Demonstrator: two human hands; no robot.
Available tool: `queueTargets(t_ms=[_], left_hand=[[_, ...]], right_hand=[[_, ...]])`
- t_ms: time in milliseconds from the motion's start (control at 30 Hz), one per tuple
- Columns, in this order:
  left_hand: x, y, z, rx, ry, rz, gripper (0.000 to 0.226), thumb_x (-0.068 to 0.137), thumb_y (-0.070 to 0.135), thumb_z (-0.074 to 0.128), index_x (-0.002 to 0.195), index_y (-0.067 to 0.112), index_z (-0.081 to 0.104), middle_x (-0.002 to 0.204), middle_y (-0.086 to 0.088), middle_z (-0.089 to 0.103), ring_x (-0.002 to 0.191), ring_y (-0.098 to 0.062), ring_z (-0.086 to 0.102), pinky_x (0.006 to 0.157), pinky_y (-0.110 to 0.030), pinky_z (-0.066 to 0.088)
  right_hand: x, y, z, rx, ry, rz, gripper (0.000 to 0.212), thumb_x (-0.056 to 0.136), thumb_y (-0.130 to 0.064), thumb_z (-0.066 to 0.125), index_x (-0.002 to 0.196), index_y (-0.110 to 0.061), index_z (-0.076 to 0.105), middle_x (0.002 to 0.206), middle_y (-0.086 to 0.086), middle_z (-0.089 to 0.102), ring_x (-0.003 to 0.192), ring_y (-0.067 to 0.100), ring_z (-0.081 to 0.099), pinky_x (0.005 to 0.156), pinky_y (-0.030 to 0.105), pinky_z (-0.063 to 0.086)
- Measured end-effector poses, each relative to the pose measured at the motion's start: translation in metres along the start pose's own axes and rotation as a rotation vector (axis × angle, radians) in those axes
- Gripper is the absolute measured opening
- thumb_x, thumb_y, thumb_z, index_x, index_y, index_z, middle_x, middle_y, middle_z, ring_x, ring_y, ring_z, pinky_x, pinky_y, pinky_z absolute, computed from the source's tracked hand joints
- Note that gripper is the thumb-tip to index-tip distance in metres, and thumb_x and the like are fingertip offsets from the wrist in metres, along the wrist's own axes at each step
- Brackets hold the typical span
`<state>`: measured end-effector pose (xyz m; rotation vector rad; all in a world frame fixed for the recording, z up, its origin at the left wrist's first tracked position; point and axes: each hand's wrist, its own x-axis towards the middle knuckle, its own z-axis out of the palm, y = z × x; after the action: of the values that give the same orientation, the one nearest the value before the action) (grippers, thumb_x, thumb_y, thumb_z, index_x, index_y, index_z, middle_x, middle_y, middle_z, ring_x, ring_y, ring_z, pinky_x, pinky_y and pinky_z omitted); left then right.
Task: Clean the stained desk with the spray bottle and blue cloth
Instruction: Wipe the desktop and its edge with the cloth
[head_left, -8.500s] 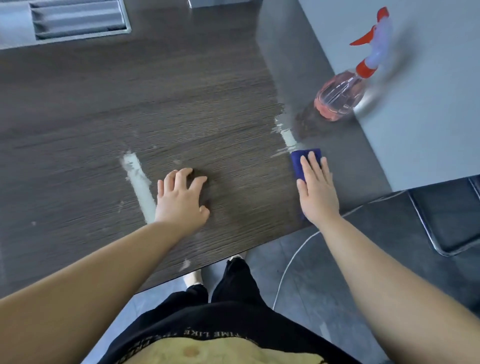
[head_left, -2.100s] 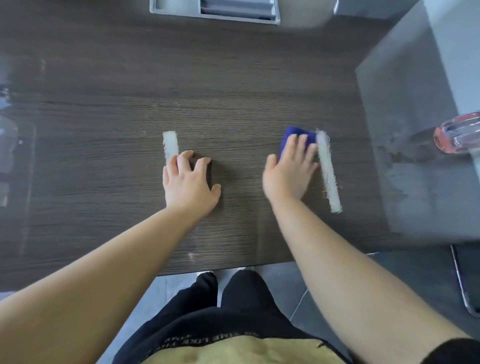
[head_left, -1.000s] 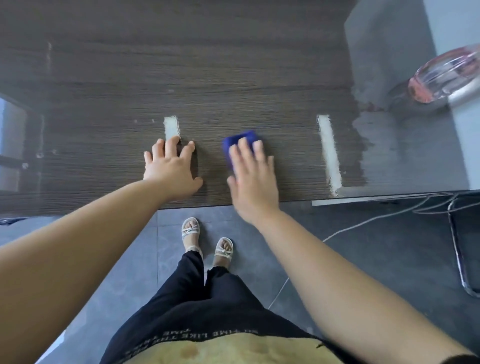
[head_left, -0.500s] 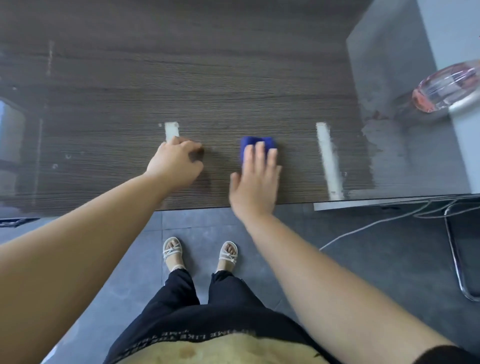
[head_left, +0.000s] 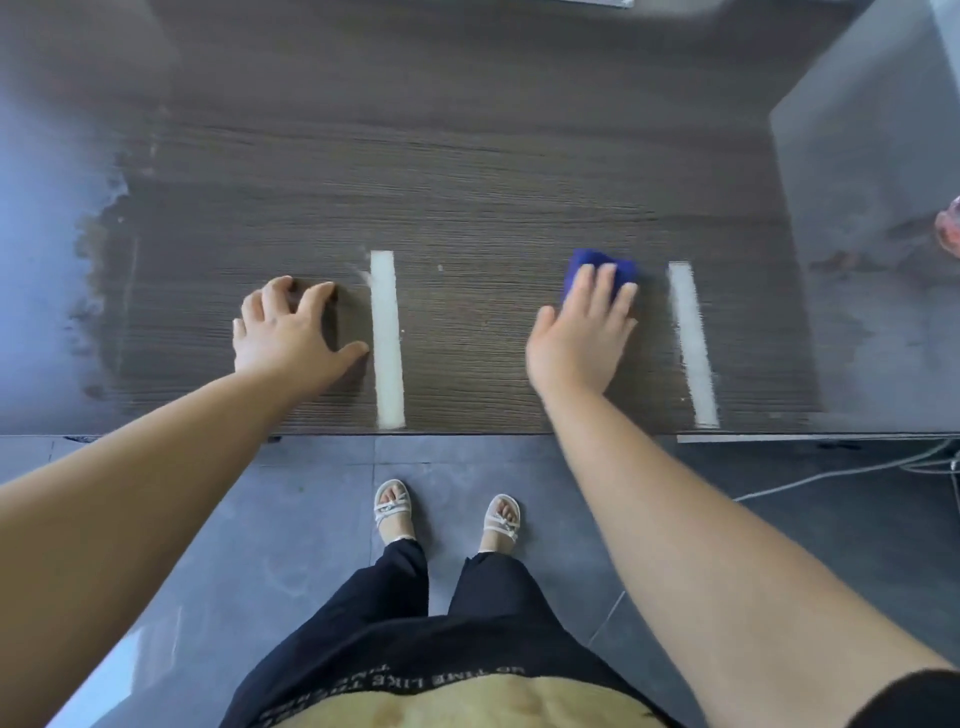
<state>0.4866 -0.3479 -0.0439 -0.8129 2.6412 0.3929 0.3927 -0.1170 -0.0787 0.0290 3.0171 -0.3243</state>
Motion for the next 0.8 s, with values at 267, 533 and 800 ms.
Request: queueTargets(t_ms=[267,533,800], left_hand=[[0.01,-0.008,-0.011,-0.012,-0.172,0.024,0.082,0.079,0.053,0.062,0.146,0.037,0.018,0.153,-0.004,0.007,0.139,-0.032,0.008,0.112,-0.047,0.025],[0.01,-0.005,-0.015,0.05,-0.219,0.056,0.083,0.079,0.053,0.06,0.147,0.034,0.015,0.153,-0.008,0.007,0.138,-0.035,0.009,0.112,-0.051,0.022],[0.012,-0.01,-0.022,0.061,-0.268,0.115,0.08,0.082,0.047,0.057,0.148,0.032,0.013,0.152,-0.009,0.009,0.135,-0.034,0.012,0.109,-0.049,0.025]], right_hand=[[-0.02,-0.015,0.013,-0.138,-0.169,-1.057,0.052,0.092,-0.029,0.031,0.142,-0.02,0.041,0.151,0.002,0.036,0.138,0.03,0.032,0.105,0.061,0.025],[-0.008,-0.079,0.021,-0.002,-0.026,-0.19,0.06,0.095,-0.033,0.041,0.148,-0.013,0.022,0.157,0.008,0.016,0.143,0.036,0.011,0.113,0.053,0.016],[0.024,-0.038,0.008,-0.132,-0.145,-0.74,0.05,0.096,-0.024,0.032,0.145,-0.019,0.034,0.155,0.001,0.027,0.142,0.029,0.022,0.109,0.059,0.024]])
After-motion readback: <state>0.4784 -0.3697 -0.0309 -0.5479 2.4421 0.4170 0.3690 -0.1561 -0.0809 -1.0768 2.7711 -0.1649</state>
